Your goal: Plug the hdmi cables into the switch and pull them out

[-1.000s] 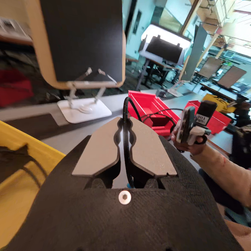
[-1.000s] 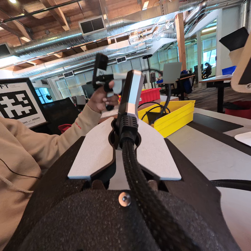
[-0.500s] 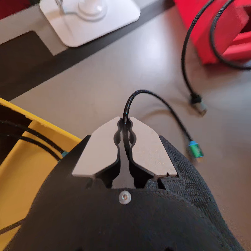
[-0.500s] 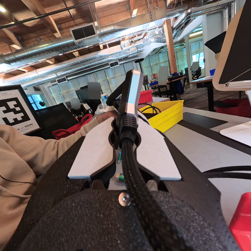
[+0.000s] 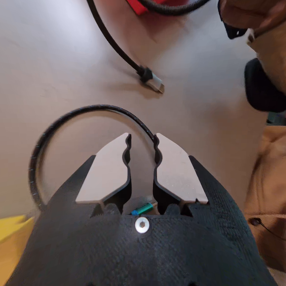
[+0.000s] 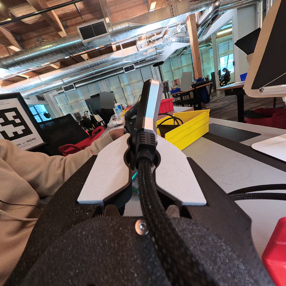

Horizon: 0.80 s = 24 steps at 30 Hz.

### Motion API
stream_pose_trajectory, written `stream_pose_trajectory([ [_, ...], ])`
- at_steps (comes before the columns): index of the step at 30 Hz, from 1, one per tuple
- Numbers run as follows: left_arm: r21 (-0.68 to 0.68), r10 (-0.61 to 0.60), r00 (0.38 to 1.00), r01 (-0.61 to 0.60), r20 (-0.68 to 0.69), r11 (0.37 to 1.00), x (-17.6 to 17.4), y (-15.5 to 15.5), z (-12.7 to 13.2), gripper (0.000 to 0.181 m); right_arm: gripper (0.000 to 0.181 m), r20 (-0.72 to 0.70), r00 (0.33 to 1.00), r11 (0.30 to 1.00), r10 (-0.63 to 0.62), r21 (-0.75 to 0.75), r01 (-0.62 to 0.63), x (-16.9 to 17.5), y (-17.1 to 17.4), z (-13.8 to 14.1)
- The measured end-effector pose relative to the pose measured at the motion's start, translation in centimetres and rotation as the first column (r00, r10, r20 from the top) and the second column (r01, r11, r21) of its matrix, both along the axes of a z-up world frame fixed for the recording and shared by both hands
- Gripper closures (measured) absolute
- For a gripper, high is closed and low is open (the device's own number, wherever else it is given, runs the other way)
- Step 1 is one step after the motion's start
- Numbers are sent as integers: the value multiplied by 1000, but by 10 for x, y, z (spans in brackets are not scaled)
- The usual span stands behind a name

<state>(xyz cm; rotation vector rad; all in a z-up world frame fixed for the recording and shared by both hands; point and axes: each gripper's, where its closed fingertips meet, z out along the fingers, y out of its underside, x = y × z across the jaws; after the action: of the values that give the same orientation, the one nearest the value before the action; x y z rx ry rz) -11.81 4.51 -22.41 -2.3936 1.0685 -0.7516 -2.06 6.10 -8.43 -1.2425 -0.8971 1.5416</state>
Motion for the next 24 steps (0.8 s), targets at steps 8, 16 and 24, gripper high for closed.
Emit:
stream_pose_trajectory([
  [8, -292, -150, 989, 146, 8, 945, 17, -40, -43, 148, 158, 27, 1000, 1000, 8, 2, -8, -2, 0, -5],
  [16, -286, -188, 978, 207, 92, 936, 33, -41, -43, 165, 158, 32, 999, 1000, 4, -1, -4, -2, 0, -5],
  [24, 13, 26, 763, -45, 646, 999, 36, 20, 79, 174, 158, 11, 1000, 1000, 2, 0, -2, 2, 1, -1],
])
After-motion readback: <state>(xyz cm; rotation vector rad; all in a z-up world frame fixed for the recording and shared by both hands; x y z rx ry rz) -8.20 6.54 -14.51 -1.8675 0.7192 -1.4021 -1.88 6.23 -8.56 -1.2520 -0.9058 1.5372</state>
